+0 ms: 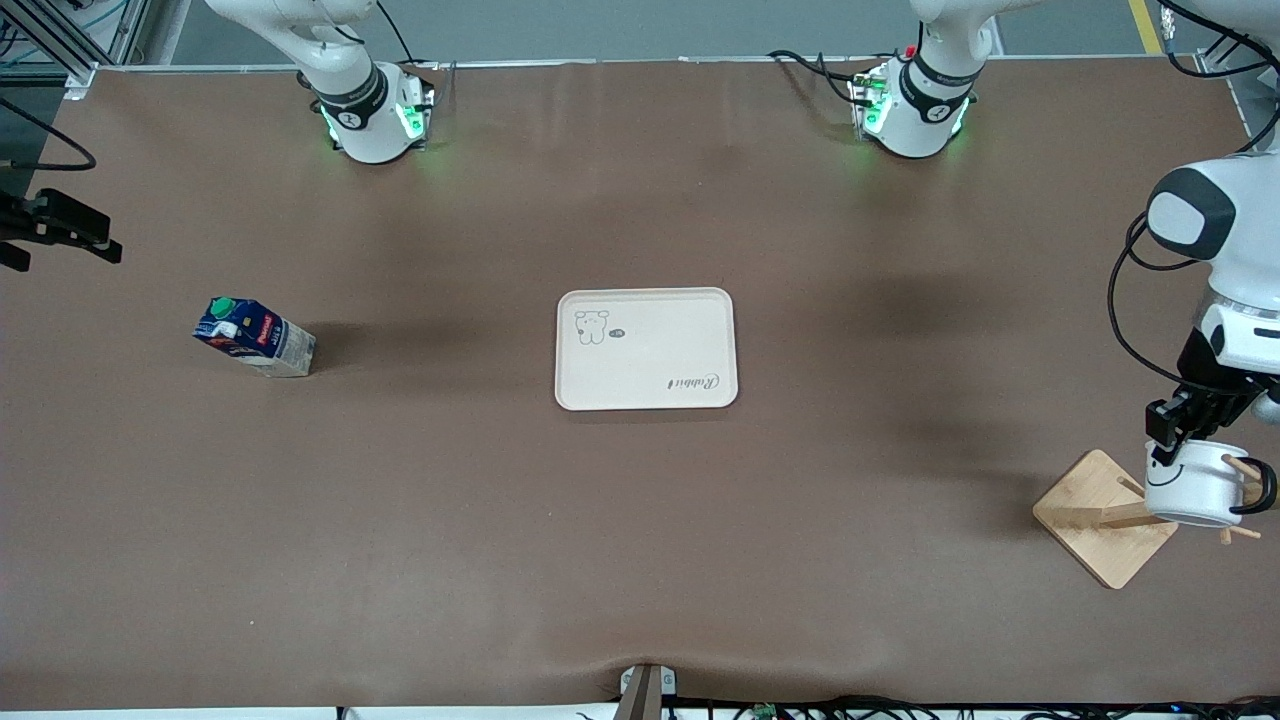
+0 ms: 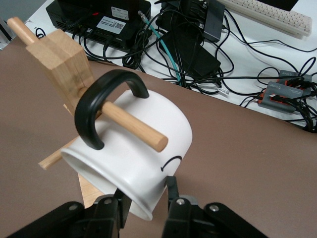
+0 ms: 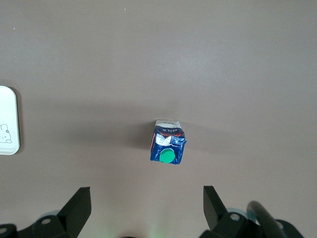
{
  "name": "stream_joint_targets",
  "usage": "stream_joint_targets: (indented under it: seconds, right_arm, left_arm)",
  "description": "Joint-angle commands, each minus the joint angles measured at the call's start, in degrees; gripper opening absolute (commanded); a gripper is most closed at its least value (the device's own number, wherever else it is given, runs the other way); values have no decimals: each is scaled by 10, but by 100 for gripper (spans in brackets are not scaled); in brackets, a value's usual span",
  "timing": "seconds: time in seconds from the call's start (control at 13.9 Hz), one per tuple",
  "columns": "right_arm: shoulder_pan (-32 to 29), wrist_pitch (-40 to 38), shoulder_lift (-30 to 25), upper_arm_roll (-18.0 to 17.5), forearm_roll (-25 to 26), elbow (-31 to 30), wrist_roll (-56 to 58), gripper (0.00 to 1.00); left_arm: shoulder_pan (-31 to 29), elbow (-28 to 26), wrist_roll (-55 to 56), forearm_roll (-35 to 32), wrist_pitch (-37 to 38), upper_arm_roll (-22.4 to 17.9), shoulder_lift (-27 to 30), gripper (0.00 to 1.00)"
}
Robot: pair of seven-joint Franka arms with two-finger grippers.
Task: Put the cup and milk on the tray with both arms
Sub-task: 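Grasp the mug rim with the left gripper while the right gripper reaches the milk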
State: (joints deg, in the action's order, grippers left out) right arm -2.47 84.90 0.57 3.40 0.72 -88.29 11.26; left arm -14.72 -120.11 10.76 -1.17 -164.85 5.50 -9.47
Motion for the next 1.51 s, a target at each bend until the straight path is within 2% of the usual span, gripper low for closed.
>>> stream_joint_targets:
  seconds: [0.0, 0.14, 0.36, 0.58, 0.79, 0.94, 1.08, 1.44]
  right_arm:
    - [3, 3, 29, 1, -8, 9, 5, 100]
    - [3, 3, 30, 0, -9, 19, 5, 100]
    - [3, 4, 34, 0, -11, 19, 1, 100]
    - [3, 3, 35, 0, -10, 19, 1, 100]
    - [19, -4, 58, 0, -4, 15, 1, 100]
    - [17, -4, 58, 1, -5, 14, -1, 100]
    - [8, -4, 72, 2, -9, 7, -2, 100]
    - [-38, -14, 107, 3, -16, 1, -2, 100]
  left_arm:
    - [-1, 8, -5, -8, 28, 3, 7, 28]
    - [-1, 33, -5, -8, 71, 14, 9, 24]
    - [0, 74, -6, -10, 148, 18, 9, 8]
    - [0, 87, -19, -12, 171, 28, 9, 0]
    - [0, 99, -64, -12, 181, 28, 6, 0]
    - [5, 130, -69, -12, 229, 29, 2, 0]
    - [20, 154, -68, -12, 271, 29, 1, 0]
    - [56, 174, -59, -11, 320, 29, 2, 0]
